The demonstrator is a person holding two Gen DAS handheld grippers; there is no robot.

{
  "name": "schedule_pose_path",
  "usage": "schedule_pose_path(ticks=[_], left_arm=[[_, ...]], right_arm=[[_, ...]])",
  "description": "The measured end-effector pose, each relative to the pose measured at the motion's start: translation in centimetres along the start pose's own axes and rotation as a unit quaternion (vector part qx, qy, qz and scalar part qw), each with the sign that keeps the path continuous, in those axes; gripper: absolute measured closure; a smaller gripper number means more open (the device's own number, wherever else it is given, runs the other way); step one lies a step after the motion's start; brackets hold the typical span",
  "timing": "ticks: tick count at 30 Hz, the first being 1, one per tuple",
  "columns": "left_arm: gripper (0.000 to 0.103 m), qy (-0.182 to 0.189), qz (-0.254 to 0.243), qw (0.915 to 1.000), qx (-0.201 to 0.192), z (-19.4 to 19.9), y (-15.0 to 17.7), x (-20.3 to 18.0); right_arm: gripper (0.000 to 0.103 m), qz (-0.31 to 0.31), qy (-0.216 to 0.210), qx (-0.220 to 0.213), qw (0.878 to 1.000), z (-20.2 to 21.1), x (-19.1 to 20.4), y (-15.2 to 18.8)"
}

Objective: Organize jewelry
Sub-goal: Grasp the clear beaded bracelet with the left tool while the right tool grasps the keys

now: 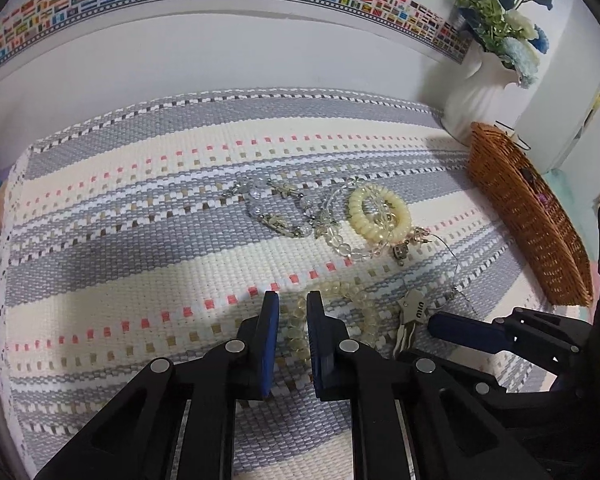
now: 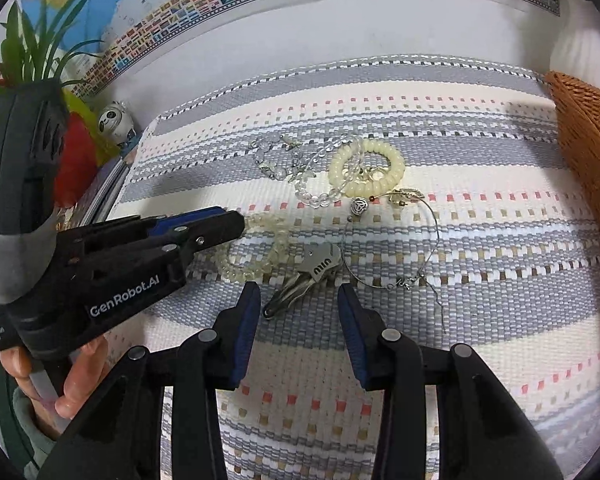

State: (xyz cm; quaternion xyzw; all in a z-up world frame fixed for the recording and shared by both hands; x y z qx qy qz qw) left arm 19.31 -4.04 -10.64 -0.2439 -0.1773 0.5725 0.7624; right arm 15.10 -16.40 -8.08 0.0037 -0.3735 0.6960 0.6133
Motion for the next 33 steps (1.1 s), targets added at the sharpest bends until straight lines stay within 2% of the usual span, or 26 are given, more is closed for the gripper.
schedule_pose_path(ticks=[4,8,9,12,16,23,28,33], left_arm=[[0.089,0.006,-0.001,1.0000,0.007,-0.2,0.1,0.1],[0.089,-0.015,-0.018,0.9997,-0.002,-0.2,0.2,-0.4],[0.092,-0.022,-0.020,0.9995,-0.004,-0.2,0.2,-0.5],[0.094,-0.040,-0.005,0.9992,-0.006,-0.3,0.0,0.5],[0.095,-0.046,0.047,0.9978,0.002,-0.5,-0.3,3.1],[0.095,-0.043,0.083,0.9956,0.012,-0.5,0.0,5.3],[0.095,-0.051,0.072,0.9960,0.009,-0.2,0.4,5.4],[0.093,-0.050,0.068,0.9964,0.011,-0.3,0.4,5.0]], right_arm=[[0.059,0.004,0.007,-0.001,1.000,-0.3,0.0,-0.3],[0.059,0.014,0.014,-0.003,1.000,-0.6,0.3,-0.4],[0.059,0.014,0.013,-0.003,1.000,-0.7,0.3,-0.3],[0.060,0.008,0.010,-0.005,1.000,-0.5,-0.2,-0.2],[0.061,0.004,0.011,-0.007,1.000,-0.4,-0.5,-0.4],[0.067,-0.002,0.034,-0.011,0.999,-1.4,-0.6,-1.5],[0.077,0.014,0.069,-0.017,0.997,-2.2,-0.2,-2.0],[0.077,0.046,0.099,-0.020,0.994,-2.7,0.7,-1.6]])
Point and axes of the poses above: each gripper's, at about its wrist camera, not at the fingertips, and z roughly against the way its jaws point, x to its left, y to its underside, the point moved 3 cm from there along -z, roughly the way its jaws point, and after that the axes turned 14 degrees about -y, right-handed, at the moved point
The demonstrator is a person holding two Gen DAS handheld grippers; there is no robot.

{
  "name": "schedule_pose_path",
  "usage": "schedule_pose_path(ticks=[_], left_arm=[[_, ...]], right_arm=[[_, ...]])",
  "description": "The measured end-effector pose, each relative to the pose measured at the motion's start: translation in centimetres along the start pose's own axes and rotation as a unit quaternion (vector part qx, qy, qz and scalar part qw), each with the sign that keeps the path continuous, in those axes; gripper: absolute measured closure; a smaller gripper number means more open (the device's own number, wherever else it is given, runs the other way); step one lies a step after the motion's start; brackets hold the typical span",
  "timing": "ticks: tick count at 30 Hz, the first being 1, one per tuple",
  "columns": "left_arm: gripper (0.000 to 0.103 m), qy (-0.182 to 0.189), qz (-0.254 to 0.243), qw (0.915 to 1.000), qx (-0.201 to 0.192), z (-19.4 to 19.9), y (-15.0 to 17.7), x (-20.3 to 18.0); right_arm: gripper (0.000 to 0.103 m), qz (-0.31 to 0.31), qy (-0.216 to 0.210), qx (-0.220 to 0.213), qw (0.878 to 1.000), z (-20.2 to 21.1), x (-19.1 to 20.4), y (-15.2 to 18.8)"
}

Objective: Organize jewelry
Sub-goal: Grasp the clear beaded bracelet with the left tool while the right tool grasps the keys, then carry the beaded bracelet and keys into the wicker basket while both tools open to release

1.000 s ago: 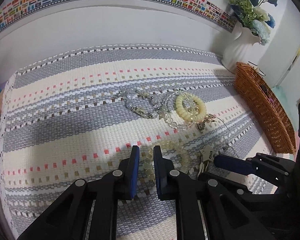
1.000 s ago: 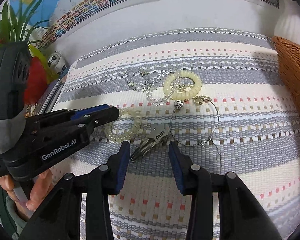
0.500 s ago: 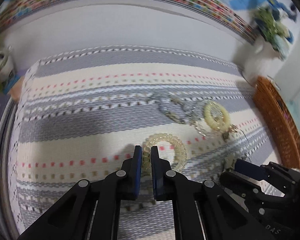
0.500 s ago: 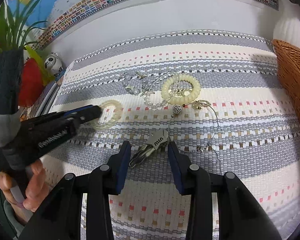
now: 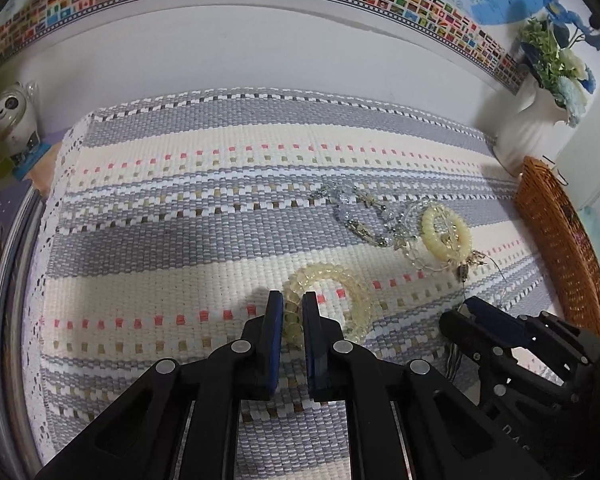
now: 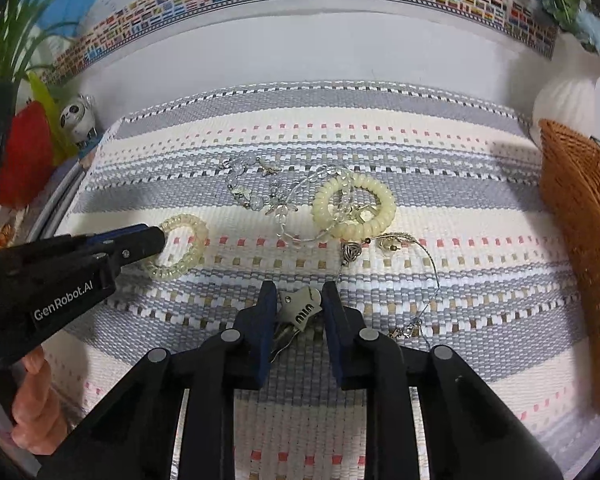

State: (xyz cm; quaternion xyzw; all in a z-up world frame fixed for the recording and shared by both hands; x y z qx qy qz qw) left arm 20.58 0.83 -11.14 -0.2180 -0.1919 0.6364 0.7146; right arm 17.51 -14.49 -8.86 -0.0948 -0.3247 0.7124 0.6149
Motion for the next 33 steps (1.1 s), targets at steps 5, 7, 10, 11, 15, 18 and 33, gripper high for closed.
schedule_pose_path(ticks=[5,7,10,11,15,18,33], left_arm=[[0.093,0.011,0.008,0.9999,0.003,-0.1,0.0,0.2],[0.093,0.003,0.001,1.0000,-0.001,0.0,0.0,-0.1],[0.093,-0.021,-0.021,0.9995,-0.013,0.2,0.3,-0.9],[0.094,-0.032,-0.029,0.9989,-0.018,0.3,0.4,-1.2],[0.094,-0.027,-0.021,0.9992,-0.018,0.3,0.2,-1.2],[0.094,-0.011,-0.010,0.9997,-0.017,0.4,0.1,-0.8],[0.094,0.090,-0.053,0.9929,-0.057,6.4,-0.2,-5.2]], right_arm=[[0.078,0.022,-0.034,0.017,0.999,0.8,0.4,1.1],[0.079,0.031,-0.050,0.024,0.998,1.1,0.6,1.7],[0.079,0.039,-0.074,0.034,0.996,2.0,0.5,2.8],[0.079,0.038,-0.081,0.033,0.995,2.3,0.3,3.1],[0.079,0.030,-0.087,0.027,0.995,3.6,-0.7,3.9],[0.079,0.015,-0.098,0.019,0.995,5.0,-1.7,4.2],[0.079,-0.010,-0.077,-0.077,0.994,15.5,-5.7,3.4]])
Point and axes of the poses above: each gripper's, at about its wrist camera, not at the fingertips, and z roughly against the way its jaws point, x to its left, y to its underside, the point moved 3 cm from there along -z, roughly the way its jaws point, and after that the axes turned 14 degrees about -y, right-handed, at the moved point
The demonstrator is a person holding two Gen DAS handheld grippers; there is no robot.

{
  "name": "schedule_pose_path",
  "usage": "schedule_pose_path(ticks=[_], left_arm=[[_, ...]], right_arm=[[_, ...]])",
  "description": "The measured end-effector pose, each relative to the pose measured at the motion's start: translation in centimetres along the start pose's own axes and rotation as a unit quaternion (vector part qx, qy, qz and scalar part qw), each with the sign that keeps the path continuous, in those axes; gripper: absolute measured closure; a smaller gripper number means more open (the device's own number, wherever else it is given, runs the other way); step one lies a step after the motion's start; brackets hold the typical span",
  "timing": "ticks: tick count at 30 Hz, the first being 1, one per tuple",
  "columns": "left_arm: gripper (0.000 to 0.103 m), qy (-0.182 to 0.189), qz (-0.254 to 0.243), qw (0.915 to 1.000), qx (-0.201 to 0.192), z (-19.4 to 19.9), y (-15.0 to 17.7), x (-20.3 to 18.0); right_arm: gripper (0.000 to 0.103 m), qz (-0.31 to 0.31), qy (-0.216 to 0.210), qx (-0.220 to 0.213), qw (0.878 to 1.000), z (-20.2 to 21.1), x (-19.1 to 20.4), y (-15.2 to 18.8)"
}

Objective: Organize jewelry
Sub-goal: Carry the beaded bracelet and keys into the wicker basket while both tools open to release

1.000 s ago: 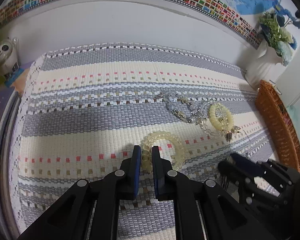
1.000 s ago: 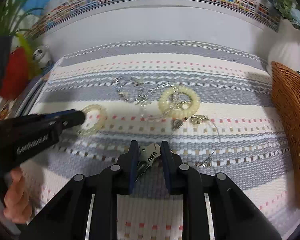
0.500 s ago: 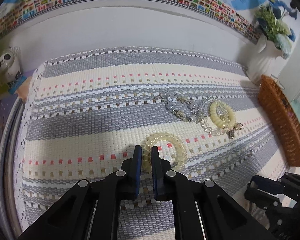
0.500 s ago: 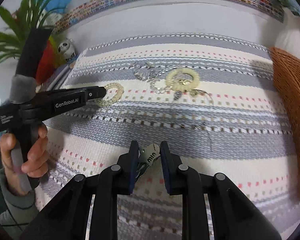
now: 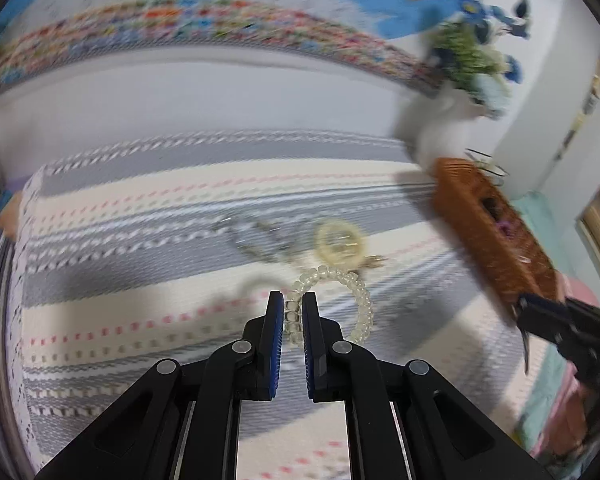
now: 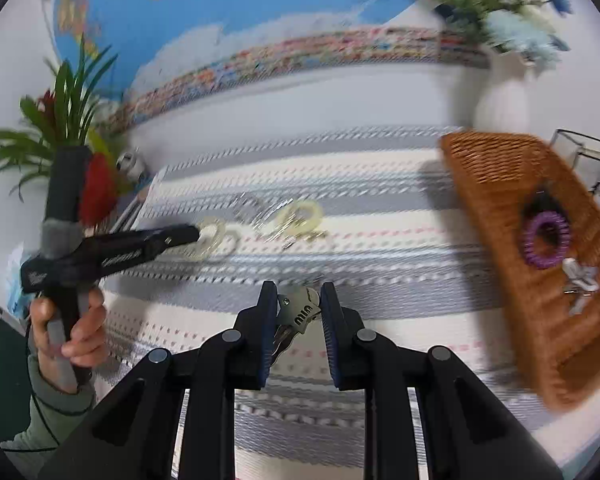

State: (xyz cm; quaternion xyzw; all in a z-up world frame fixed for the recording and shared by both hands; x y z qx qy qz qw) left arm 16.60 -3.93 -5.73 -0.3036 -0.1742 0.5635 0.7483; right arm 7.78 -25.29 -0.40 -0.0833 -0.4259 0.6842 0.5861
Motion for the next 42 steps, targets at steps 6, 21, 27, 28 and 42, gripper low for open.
schedule_pose_path(ticks=[6,21,27,28,42], left_arm=[[0.094,0.006,-0.053,0.9983,-0.025,2.8,-2.3,-5.8],[0.094,0.056,-0.146,0.9872,-0.029,-0.7,-9.3,-26.4],[0.094,0.046,-0.143,0.9886,0.009,-5.8,-10.2,-29.0],[0.094,0.044,-0.143,0.9886,0.012,-6.3,-10.1,-29.0],[0.081,0.068,-0.140,0.9869,0.041,-8.3,-9.6,-28.5]], right_arm=[[0.079,-0.010,0.030,-0.049,0.998,5.5,-2.6,-1.1],[0.079,-0.102,0.114,-0.091,0.984,14.6,-16.7,-1.3],[0.079,-0.097,0.114,-0.043,0.988,12.0,-18.9,-0.2],[0.079,-0.096,0.114,-0.037,0.988,11.5,-19.1,-0.1],[0.071,-0.127,0.099,-0.009,0.987,9.2,-21.0,0.4]])
Point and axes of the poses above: each gripper's, at about its wrist camera, not at the fingertips, and z roughly against the way its jaws point, x to its left, y to its underside, the point moved 3 cm from there along -z, roughly the way its jaws point, and after that the axes turned 14 degrees about -y, right-handed, at the moved point
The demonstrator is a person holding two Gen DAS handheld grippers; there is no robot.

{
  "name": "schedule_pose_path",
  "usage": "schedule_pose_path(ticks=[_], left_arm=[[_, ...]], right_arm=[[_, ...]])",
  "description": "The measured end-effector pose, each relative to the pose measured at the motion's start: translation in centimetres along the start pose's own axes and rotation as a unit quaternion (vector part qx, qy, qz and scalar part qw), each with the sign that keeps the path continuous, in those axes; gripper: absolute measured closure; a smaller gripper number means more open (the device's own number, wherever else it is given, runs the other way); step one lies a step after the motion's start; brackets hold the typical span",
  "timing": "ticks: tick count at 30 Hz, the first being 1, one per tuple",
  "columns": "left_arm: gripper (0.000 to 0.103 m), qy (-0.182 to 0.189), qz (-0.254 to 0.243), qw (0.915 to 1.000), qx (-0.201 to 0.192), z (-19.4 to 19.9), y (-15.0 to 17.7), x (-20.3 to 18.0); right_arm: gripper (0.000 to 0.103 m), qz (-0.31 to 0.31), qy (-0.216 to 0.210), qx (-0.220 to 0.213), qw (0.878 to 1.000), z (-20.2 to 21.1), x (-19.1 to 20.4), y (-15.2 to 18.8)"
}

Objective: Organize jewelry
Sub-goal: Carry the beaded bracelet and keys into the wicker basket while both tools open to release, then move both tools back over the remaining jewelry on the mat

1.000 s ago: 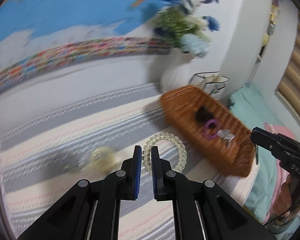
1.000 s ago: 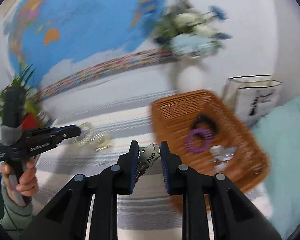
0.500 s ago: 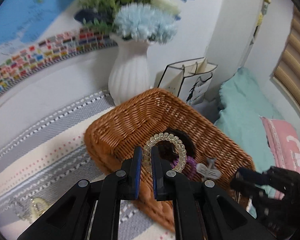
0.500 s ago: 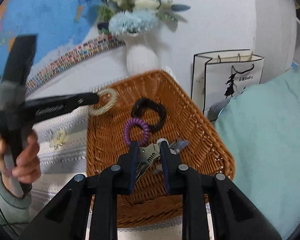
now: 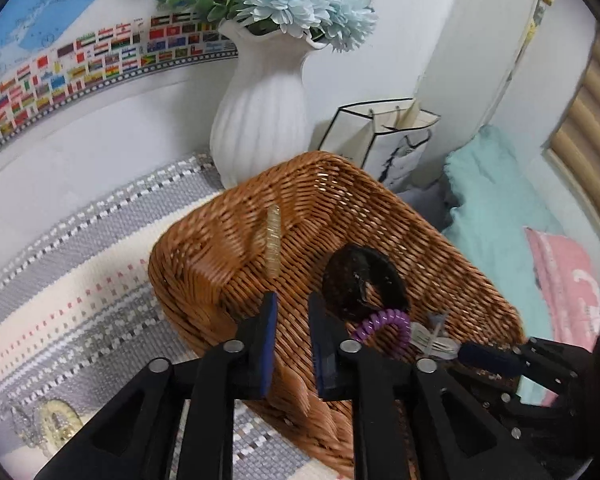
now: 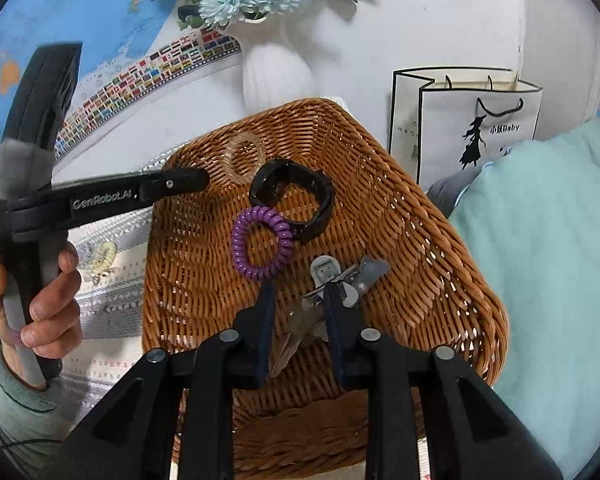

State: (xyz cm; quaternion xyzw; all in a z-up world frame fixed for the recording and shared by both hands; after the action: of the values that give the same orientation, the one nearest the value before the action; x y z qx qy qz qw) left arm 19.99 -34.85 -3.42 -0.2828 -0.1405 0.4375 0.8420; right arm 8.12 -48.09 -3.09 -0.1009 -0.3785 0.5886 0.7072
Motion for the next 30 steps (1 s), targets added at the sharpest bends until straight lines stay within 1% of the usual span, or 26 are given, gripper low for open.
schedule_pose_path(ticks=[1,3,4,9,12,14,15,18,20,24,26,30], left_arm=[[0.076,0.002,0.001,1.0000,-0.001,0.4,0.2,0.3],[0.059,0.001,0.004,0.9999,-0.009,1.3,0.5,0.9],[0.057,0.000,0.004,0.9999,-0.014,1.7,0.6,1.1],[0.056,-0.013,0.009,0.9989,-0.044,5.4,1.9,3.8],[0.054,-0.024,0.025,0.9972,-0.066,8.4,3.1,6.8],[0.050,-0.035,0.046,0.9947,-0.085,10.9,4.2,9.6],[0.048,-0.039,0.053,0.9937,-0.091,11.6,4.5,10.4],[0.048,-0.070,0.084,0.9869,-0.119,15.0,6.2,14.7],[0.047,-0.088,0.101,0.9829,-0.126,16.3,7.2,17.0],[0.047,-0.109,0.130,0.9782,-0.120,17.0,9.2,21.0],[0.047,-0.115,0.140,0.9771,-0.112,16.6,10.2,22.6],[0.047,-0.121,0.161,0.9755,-0.089,14.7,11.6,25.4]], right_arm=[[0.070,-0.002,-0.001,-0.003,1.000,0.2,0.0,-0.1],[0.067,-0.004,0.000,-0.010,1.000,0.7,0.2,-0.1],[0.067,-0.004,-0.001,-0.012,1.000,0.9,0.3,-0.1],[0.067,0.006,-0.009,-0.021,1.000,1.9,2.1,-0.1],[0.067,0.020,-0.016,-0.021,0.999,2.2,4.0,0.0],[0.067,0.034,-0.020,-0.022,0.999,2.2,5.6,0.0],[0.067,0.039,-0.021,-0.022,0.999,2.2,6.2,-0.1],[0.067,0.060,-0.034,-0.023,0.997,1.9,8.7,-0.2],[0.067,0.072,-0.045,-0.022,0.996,1.4,10.7,-0.3],[0.067,0.088,-0.061,-0.012,0.994,0.0,13.7,-0.3],[0.067,0.097,-0.066,-0.003,0.993,-0.9,15.3,-0.3],[0.067,0.114,-0.069,0.012,0.991,-2.8,17.7,-0.1]])
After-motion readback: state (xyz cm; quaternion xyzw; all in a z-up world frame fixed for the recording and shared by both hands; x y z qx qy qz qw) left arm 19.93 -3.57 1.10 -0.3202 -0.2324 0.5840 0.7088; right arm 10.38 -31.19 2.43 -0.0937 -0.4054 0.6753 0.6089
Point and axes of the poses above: each gripper's, at about its wrist camera, not at the fingertips, and z roughly against the way its jaws point, x to its left, y to its underside, the point moved 3 cm from there along -z, roughly the way its jaws point, and after that the axes turned 14 degrees about -y, right-handed, at the moved point
